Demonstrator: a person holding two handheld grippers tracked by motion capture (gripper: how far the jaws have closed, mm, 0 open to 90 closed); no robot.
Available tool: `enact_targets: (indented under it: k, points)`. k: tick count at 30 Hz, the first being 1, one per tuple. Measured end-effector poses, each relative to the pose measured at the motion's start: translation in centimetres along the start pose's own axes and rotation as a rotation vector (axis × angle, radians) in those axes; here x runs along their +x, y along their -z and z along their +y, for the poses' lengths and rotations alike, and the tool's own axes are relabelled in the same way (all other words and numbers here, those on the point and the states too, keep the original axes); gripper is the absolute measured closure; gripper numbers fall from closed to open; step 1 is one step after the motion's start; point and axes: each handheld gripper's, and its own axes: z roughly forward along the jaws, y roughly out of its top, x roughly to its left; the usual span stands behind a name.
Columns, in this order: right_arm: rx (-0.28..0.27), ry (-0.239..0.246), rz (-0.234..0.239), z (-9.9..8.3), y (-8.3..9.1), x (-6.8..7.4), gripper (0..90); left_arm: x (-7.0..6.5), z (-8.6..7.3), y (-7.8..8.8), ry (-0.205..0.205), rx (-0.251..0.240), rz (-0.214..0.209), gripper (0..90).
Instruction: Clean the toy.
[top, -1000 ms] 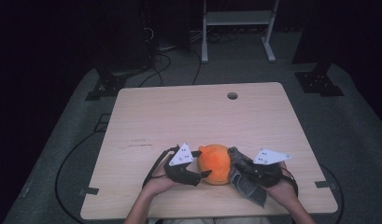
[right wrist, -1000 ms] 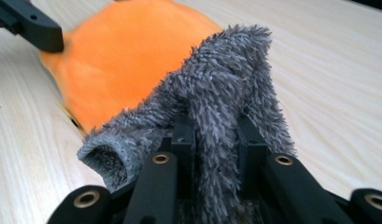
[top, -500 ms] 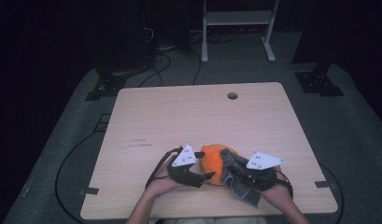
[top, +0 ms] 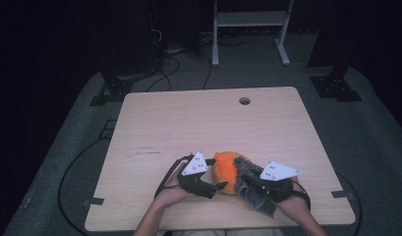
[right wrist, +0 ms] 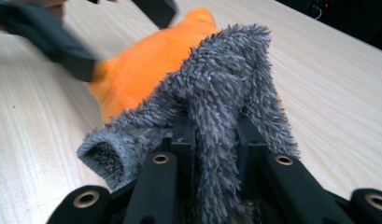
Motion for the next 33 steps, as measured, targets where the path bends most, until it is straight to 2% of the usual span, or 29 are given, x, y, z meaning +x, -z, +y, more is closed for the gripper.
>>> enact_targets:
  k: [2,3,4,5,6,7,8,10,11,12,15,17,18,19,21,23,24,25,26,28,31,32,33]
  points:
    - [-0.007,-0.029,0.001,-0.2,0.2,-0.6,72.7,-0.1,-0.2,-0.4,0.001,0.030,0.003,17.3]
    - [-0.007,-0.037,0.000,-0.3,0.3,-0.8,72.6,-0.2,-0.4,-0.6,-0.015,0.029,0.004,21.5]
    - [0.005,-0.035,-0.005,-0.4,0.4,-1.1,72.4,-0.3,-0.4,-0.7,-0.019,0.003,0.028,30.8]
    - [0.005,-0.035,-0.005,-0.4,0.4,-1.1,72.4,-0.3,-0.4,-0.7,-0.019,0.003,0.028,32.5]
    - [0.028,-0.017,-0.040,-0.2,0.9,-1.4,72.4,-0.4,-0.1,-0.7,-0.022,-0.007,0.044,34.5]
    - [0.028,-0.017,-0.040,-0.2,0.9,-1.4,72.4,-0.4,-0.1,-0.7,-0.022,-0.007,0.044,36.1]
    - [0.033,-0.002,-0.065,-0.1,1.1,-1.4,72.6,-0.5,-0.1,-0.8,-0.027,-0.010,0.042,36.1]
    - [-0.012,0.006,-0.020,0.5,1.8,-0.7,72.7,-0.7,-0.1,-0.9,-0.036,-0.009,0.038,37.2]
    - [-0.022,0.020,-0.003,0.7,1.9,-0.3,72.7,-0.7,-0.1,-0.9,-0.040,-0.008,0.037,37.2]
    - [-0.037,0.056,0.033,1.3,1.7,0.8,72.4,-0.8,0.0,-1.0,-0.040,-0.009,0.038,37.4]
    - [-0.020,0.084,0.035,1.6,1.0,1.4,72.0,-1.0,0.0,-1.1,-0.066,0.017,0.047,37.5]
    - [-0.010,0.076,0.037,1.3,0.6,1.0,72.0,-1.0,-0.2,-1.1,-0.063,0.018,0.053,37.8]
    - [-0.001,0.049,0.013,0.9,0.6,0.0,71.9,-1.0,-0.4,-1.3,-0.055,0.018,0.054,37.8]
    - [-0.001,0.049,0.013,0.9,0.6,0.0,71.9,-1.0,-0.4,-1.3,-0.055,0.018,0.054,37.8]
    - [0.026,0.016,-0.037,0.3,0.6,-1.4,71.7,-1.0,-0.5,-1.4,-0.061,0.018,0.046,37.9]
    - [0.037,-0.018,-0.042,-0.2,0.7,-2.1,71.8,-1.0,-0.4,-1.4,-0.064,0.009,0.030,37.1]
    - [0.038,-0.028,-0.037,-0.4,0.8,-2.3,71.8,-1.0,-0.3,-1.3,-0.049,-0.003,0.014,34.3]
    - [0.039,-0.031,-0.034,-0.5,0.8,-2.3,71.8,-0.9,-0.2,-1.2,-0.029,-0.008,0.005,28.9]
    - [0.038,-0.034,-0.030,-0.5,0.8,-2.1,72.0,-0.5,0.0,-0.9,0.029,-0.034,-0.016,26.5]
    - [0.040,-0.026,-0.029,-0.6,0.8,-2.0,72.1,-0.3,-0.1,-1.0,0.043,-0.033,-0.014,27.6]
    - [0.045,-0.012,-0.027,-0.6,0.8,-1.8,72.1,-0.5,-0.1,-1.2,0.034,-0.005,0.005,33.4]
    - [0.058,0.003,-0.015,-0.4,0.9,-1.7,72.0,-0.8,0.0,-1.4,0.010,0.024,0.029,34.4]
    - [0.058,0.003,-0.015,-0.4,0.9,-1.7,72.0,-0.8,0.0,-1.4,0.010,0.024,0.029,35.2]
